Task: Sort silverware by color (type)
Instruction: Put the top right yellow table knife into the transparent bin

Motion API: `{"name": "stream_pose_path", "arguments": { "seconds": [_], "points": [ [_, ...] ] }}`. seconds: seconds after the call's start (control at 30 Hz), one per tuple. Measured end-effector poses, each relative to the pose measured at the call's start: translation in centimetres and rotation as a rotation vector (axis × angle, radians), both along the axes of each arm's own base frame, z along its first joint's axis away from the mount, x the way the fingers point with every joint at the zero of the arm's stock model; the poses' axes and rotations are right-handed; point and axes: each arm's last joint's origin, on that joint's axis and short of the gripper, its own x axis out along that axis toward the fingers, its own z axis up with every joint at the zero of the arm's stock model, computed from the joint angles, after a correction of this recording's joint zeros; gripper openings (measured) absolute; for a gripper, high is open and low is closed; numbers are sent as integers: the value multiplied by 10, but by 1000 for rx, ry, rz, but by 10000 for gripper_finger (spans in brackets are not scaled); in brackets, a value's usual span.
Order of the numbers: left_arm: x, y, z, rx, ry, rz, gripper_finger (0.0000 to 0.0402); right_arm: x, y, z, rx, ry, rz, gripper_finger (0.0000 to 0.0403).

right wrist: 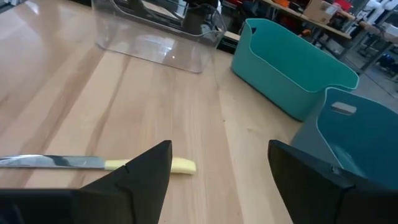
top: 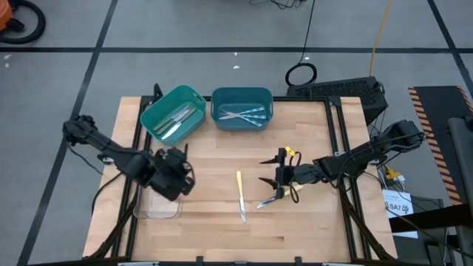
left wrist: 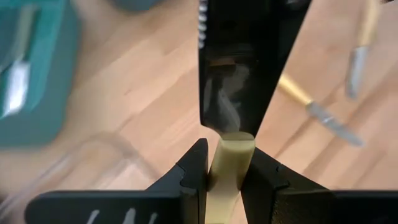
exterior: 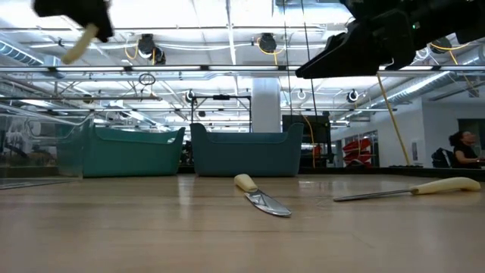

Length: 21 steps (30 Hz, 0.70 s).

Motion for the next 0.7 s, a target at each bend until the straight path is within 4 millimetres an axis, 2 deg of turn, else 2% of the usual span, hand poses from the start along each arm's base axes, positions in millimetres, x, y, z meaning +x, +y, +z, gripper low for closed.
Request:
{"name": "stream_pose_path", "arguments": {
  "seconds": [0.17,0.33,0.47,0.7],
  "points": [
    [-28,-9,-6,-78,156,158,66,0,0,-1,-2,12,0,258],
    [-39,-23,-10,-154,197,260,66,-1,0,-2,1,19,-2,258],
    [-38,-34,-19,-142,221,293,66,-1,1,-2,15,19,-4,258],
    [-26,-53,-46,-125,359,341,66,-2,0,-5,26,47,-10,258]
  ]
}}
